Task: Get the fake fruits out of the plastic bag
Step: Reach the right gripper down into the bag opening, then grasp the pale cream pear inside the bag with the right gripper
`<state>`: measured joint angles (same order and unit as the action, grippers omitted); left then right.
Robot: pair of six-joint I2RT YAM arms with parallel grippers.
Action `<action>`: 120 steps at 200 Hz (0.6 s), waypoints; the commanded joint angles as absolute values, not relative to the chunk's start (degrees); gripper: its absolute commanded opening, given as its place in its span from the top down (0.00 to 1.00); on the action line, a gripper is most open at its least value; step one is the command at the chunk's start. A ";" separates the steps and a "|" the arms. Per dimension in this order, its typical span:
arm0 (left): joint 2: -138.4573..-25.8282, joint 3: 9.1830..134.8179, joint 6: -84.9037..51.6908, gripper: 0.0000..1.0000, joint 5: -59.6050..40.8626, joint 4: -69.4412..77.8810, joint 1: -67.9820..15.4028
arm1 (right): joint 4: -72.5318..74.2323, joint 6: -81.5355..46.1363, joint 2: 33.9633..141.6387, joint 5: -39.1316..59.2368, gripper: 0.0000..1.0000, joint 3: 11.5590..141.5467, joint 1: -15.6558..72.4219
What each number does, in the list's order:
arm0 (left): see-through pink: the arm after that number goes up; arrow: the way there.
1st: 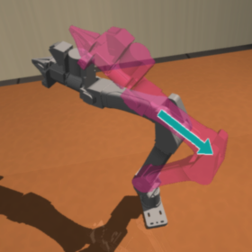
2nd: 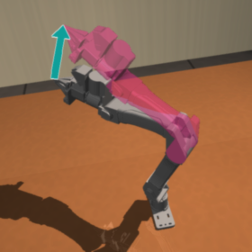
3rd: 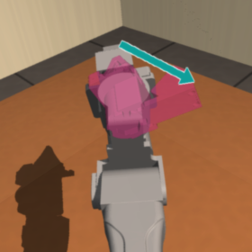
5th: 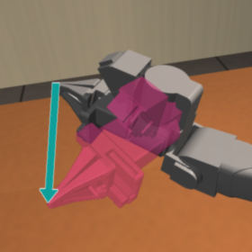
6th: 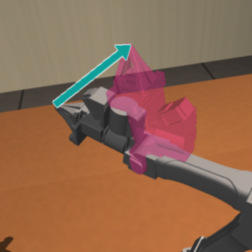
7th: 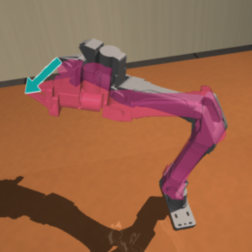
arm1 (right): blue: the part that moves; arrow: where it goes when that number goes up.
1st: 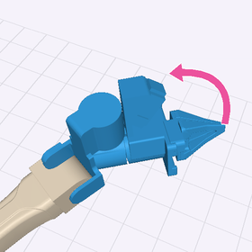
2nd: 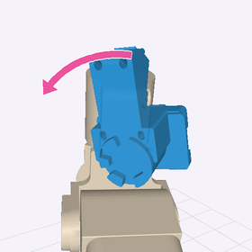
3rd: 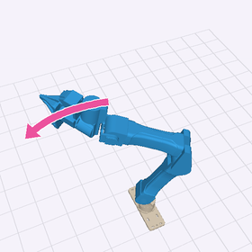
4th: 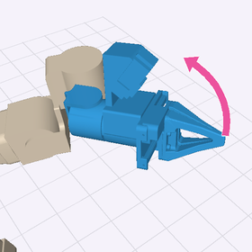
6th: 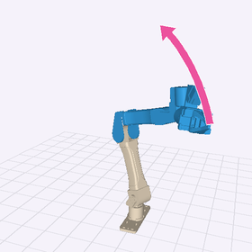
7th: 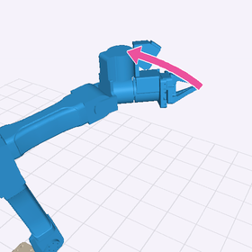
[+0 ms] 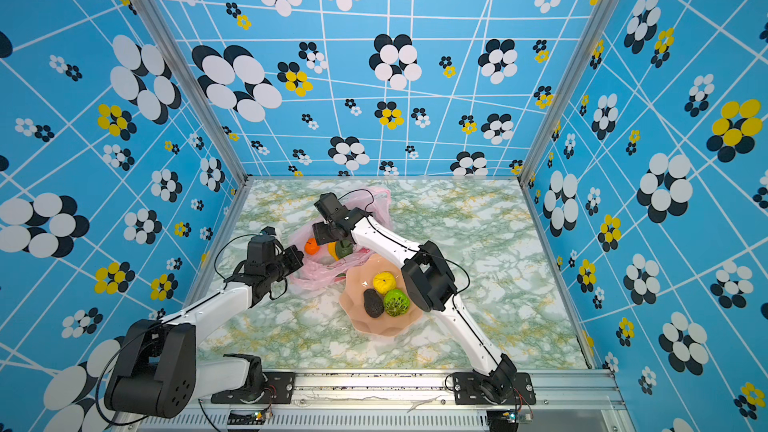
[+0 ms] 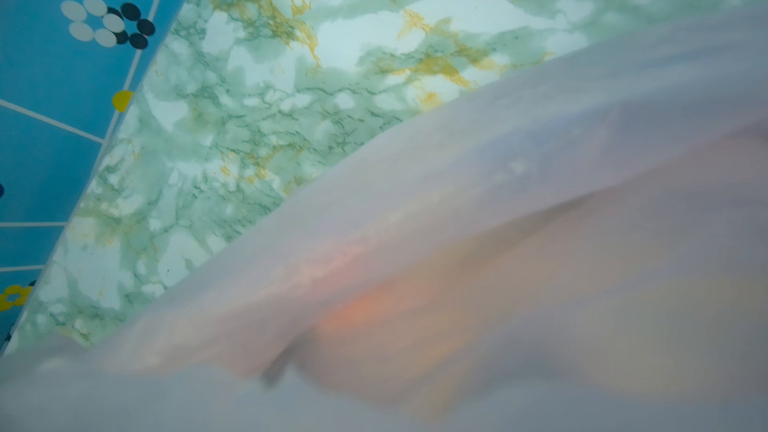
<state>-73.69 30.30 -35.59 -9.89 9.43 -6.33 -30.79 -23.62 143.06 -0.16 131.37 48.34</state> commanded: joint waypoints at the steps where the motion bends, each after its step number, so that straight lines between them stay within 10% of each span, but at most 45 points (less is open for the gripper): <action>1: -72.69 29.68 -35.61 1.00 -9.65 9.70 -6.01 | -30.06 -24.82 147.41 -2.16 0.29 136.47 48.52; 120: -72.51 29.56 -35.89 1.00 -10.44 10.28 -6.06 | -31.36 -24.46 159.17 -6.29 0.14 151.16 47.88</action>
<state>-73.69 30.30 -35.59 -9.91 9.47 -6.33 -30.63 -24.67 156.51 -5.26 148.18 48.34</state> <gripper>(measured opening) 0.044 0.861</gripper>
